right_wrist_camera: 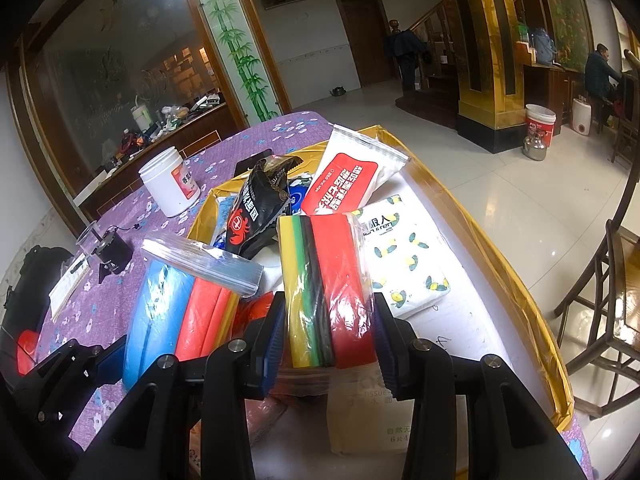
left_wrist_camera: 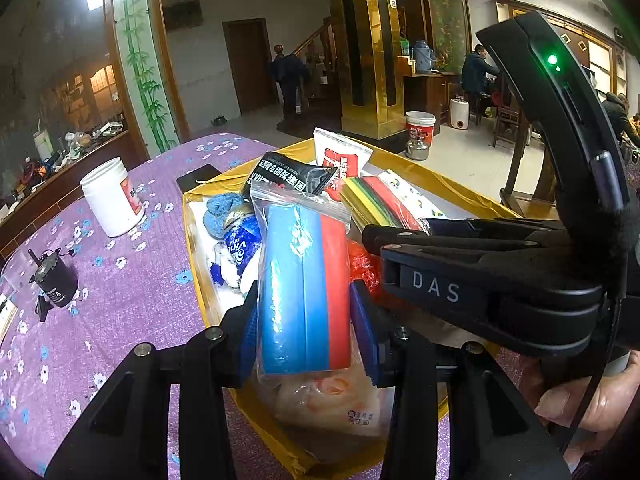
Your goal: Organize soft objects
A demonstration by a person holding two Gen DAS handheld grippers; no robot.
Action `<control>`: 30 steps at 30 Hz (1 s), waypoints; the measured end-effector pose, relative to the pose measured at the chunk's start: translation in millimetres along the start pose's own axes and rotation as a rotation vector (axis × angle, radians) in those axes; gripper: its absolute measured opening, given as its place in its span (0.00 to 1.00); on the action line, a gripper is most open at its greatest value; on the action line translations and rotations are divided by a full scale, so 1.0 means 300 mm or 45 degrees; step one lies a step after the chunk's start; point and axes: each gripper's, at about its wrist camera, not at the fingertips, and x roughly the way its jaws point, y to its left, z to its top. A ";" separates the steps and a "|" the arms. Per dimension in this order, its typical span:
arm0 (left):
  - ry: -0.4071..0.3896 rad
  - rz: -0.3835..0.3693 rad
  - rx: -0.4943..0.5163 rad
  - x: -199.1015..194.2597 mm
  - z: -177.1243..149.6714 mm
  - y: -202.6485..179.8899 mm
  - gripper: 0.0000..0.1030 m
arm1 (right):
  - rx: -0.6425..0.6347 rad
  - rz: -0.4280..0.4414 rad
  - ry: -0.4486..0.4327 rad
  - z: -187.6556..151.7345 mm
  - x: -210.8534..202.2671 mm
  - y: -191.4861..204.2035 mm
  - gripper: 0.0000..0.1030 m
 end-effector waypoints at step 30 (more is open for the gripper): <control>-0.074 -0.006 -0.035 -0.146 -0.042 0.037 0.78 | -0.008 -0.026 -0.135 -0.013 -0.191 -0.027 0.74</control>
